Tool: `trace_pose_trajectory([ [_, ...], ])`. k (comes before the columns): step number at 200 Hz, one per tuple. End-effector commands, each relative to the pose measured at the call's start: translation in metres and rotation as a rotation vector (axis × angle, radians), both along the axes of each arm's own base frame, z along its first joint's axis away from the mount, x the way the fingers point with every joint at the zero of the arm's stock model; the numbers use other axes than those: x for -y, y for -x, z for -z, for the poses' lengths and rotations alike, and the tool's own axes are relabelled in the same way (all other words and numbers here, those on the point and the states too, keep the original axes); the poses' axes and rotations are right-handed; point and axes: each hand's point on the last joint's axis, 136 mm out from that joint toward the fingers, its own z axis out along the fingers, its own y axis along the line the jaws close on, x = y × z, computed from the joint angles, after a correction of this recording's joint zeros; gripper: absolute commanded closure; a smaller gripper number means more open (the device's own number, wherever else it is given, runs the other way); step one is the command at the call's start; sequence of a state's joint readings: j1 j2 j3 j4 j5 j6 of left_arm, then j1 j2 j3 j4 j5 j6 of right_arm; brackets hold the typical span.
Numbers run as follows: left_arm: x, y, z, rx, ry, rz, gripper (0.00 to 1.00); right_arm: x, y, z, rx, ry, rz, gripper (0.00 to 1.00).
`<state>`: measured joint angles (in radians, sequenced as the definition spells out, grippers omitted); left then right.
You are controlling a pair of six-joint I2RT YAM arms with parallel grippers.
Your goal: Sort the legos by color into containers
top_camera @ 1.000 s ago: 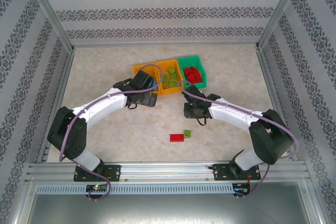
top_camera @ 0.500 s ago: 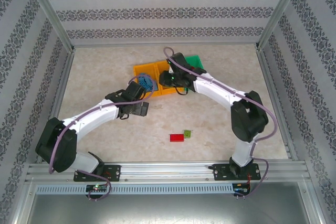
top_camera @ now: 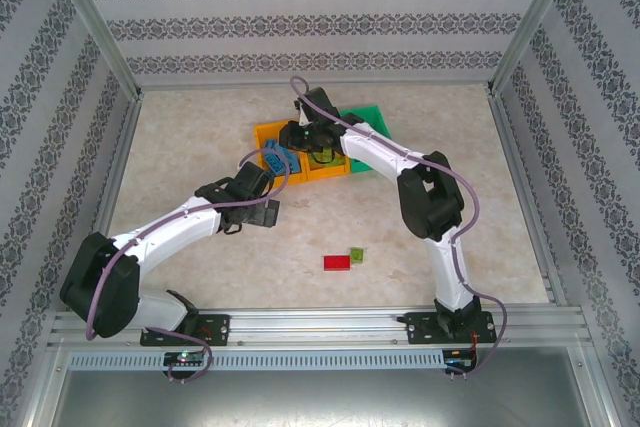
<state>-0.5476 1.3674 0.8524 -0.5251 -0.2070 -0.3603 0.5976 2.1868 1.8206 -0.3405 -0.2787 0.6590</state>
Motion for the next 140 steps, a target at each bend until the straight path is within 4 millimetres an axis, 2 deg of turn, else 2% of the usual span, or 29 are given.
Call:
trace_pose_trajectory([
  [1,-0.001,-0.002,-0.002,0.017,0.025,-0.020,0.01,0.000,-0.013,-0.002,-0.001,-0.016,0.023,0.65],
  [14,0.000,-0.002,-0.002,0.017,0.029,-0.021,0.01,-0.001,-0.017,0.001,-0.010,-0.018,0.026,0.52],
  [44,0.000,0.000,-0.001,0.011,0.031,-0.018,0.01,-0.005,-0.018,0.000,-0.011,-0.023,0.013,0.31],
  [70,0.004,0.003,-0.001,0.004,0.057,-0.007,0.01,-0.009,-0.009,-0.017,0.018,-0.036,-0.016,0.23],
  [91,0.018,0.008,0.000,-0.008,0.134,0.031,0.00,-0.006,0.001,-0.035,0.060,-0.035,-0.033,0.17],
  [115,0.040,0.019,0.001,-0.029,0.199,0.082,0.00,0.010,0.014,-0.052,0.110,-0.010,-0.041,0.12],
  [140,0.071,0.036,0.001,-0.016,0.202,0.222,0.00,0.040,0.030,-0.053,0.157,0.060,-0.033,0.03],
])
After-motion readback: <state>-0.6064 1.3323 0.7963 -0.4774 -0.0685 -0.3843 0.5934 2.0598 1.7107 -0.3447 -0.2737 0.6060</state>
